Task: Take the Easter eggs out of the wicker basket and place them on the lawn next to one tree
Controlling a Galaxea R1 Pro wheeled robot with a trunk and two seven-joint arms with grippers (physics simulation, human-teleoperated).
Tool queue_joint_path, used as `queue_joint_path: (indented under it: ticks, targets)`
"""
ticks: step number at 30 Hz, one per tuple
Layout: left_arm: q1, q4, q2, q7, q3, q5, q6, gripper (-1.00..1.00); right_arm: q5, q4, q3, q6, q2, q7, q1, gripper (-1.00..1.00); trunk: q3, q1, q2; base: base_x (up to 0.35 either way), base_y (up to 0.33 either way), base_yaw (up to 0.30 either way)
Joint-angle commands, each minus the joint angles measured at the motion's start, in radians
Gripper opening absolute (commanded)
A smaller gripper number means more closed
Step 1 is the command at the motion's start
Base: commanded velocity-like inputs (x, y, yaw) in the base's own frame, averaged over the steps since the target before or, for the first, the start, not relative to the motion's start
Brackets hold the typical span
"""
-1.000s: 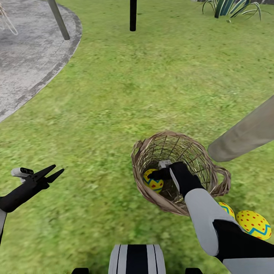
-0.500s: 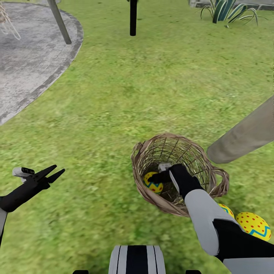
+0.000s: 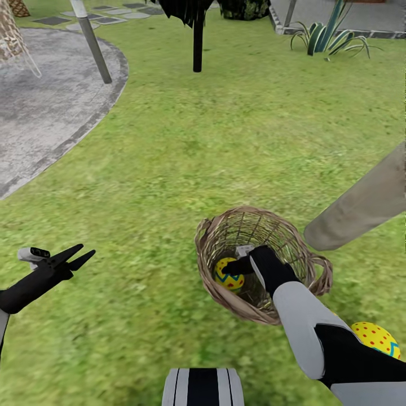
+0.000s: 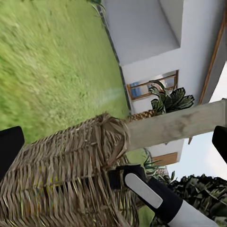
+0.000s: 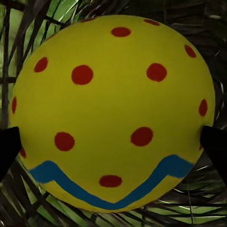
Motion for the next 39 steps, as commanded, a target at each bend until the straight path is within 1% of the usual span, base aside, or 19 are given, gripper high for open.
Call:
queue_joint_path:
  ticks: [1, 4, 10, 13, 15, 18, 20, 22, 24, 25, 26, 29, 30, 31, 34, 36, 38, 39]
  targets:
    - [0.000, 0.000, 0.001, -0.001, 0.000, 0.001, 0.008, 1.00, 0.011, -0.001, -0.007, 0.004, 0.002, 0.007, 0.000, -1.00, 0.003, -0.001, 0.000, 0.000, 0.000, 0.000]
    - [0.000, 0.001, 0.003, 0.000, 0.001, 0.001, 0.010, 1.00, 0.011, -0.002, -0.007, 0.005, 0.000, 0.005, 0.000, -1.00, 0.015, -0.002, 0.001, 0.000, 0.000, 0.000]
    - [0.000, 0.004, 0.003, 0.000, 0.001, 0.001, 0.011, 1.00, 0.012, -0.014, -0.007, 0.010, -0.033, 0.004, 0.000, -1.00, 0.038, -0.005, 0.002, 0.000, 0.000, 0.000]
    - [0.000, 0.008, 0.003, 0.001, 0.000, 0.000, 0.011, 1.00, 0.016, -0.029, -0.003, 0.012, -0.036, 0.004, 0.000, -1.00, 0.050, -0.006, 0.003, -0.040, 0.000, 0.000]
    - [0.000, 0.008, 0.003, 0.003, 0.000, -0.001, 0.012, 1.00, 0.021, -0.037, -0.002, 0.058, -0.036, 0.004, 0.001, -1.00, 0.057, -0.007, 0.003, -0.287, 0.000, 0.000]
    - [0.000, 0.009, 0.003, 0.003, 0.000, -0.002, 0.012, 1.00, 0.022, -0.114, -0.002, 0.099, -0.036, 0.005, 0.004, -1.00, 0.069, -0.008, 0.004, -0.075, 0.000, 0.000]
    - [0.000, 0.009, 0.003, 0.003, 0.000, -0.002, 0.012, 1.00, 0.022, -0.148, -0.002, 0.122, -0.039, 0.007, 0.008, -1.00, 0.077, -0.009, 0.004, -0.007, 0.000, 0.000]
    - [0.000, 0.009, 0.003, 0.003, 0.000, -0.002, 0.012, 1.00, 0.018, -0.232, -0.002, 0.135, -0.043, 0.010, 0.011, -1.00, 0.085, -0.010, 0.005, -0.001, 0.000, 0.000]
    - [0.000, 0.009, 0.003, 0.003, 0.000, -0.002, 0.012, 1.00, 0.014, -0.319, -0.002, 0.154, -0.043, 0.011, 0.031, -1.00, 0.092, -0.011, 0.005, 0.000, 0.000, 0.000]
    - [0.000, 0.009, 0.003, 0.004, 0.000, -0.002, 0.012, 1.00, 0.012, -0.392, -0.002, 0.194, -0.043, 0.012, 0.064, -1.00, 0.096, -0.011, 0.006, -0.114, 0.000, 0.000]
    - [0.000, 0.009, 0.003, 0.005, 0.000, -0.002, 0.012, 1.00, 0.012, -0.448, -0.002, 0.207, -0.042, 0.013, 0.091, -1.00, 0.100, -0.012, 0.006, -0.247, 0.000, 0.000]
    - [0.000, 0.010, 0.003, 0.005, -0.001, -0.002, 0.012, 1.00, 0.011, -0.566, -0.002, 0.237, -0.041, 0.014, 0.160, -1.00, 0.112, -0.013, 0.007, -0.239, 0.000, 0.000]
    - [0.000, 0.010, 0.003, 0.005, -0.001, -0.002, 0.012, 1.00, 0.011, -0.587, -0.002, 0.245, -0.041, 0.015, 0.171, -1.00, 0.115, -0.014, 0.007, -0.049, 0.000, 0.000]
    - [0.000, 0.010, 0.003, 0.005, -0.001, -0.002, 0.012, 1.00, 0.011, -0.607, -0.002, 0.248, -0.041, 0.018, 0.182, -1.00, 0.119, -0.014, 0.007, -0.025, 0.000, 0.000]
    - [0.000, 0.009, 0.003, 0.005, -0.001, -0.002, 0.012, 1.00, 0.012, -0.747, -0.002, 0.252, -0.041, 0.073, 0.264, -1.00, 0.131, -0.015, 0.008, -0.103, 0.000, 0.000]
    - [0.000, 0.009, 0.003, 0.005, -0.001, -0.002, 0.012, 1.00, 0.011, -0.851, -0.002, 0.253, -0.040, 0.090, 0.311, -1.00, 0.139, -0.016, 0.008, -0.217, 0.000, 0.000]
    - [0.000, 0.008, 0.003, 0.005, -0.001, -0.002, 0.012, 1.00, 0.010, -0.909, -0.002, 0.251, -0.039, 0.109, 0.340, -1.00, 0.146, -0.017, 0.009, -0.050, 0.000, 0.000]
    - [0.000, 0.008, 0.002, 0.005, -0.001, -0.002, 0.012, 1.00, 0.010, -0.917, -0.002, 0.250, -0.038, 0.121, 0.347, -1.00, 0.150, -0.018, 0.009, -0.010, 0.000, 0.000]
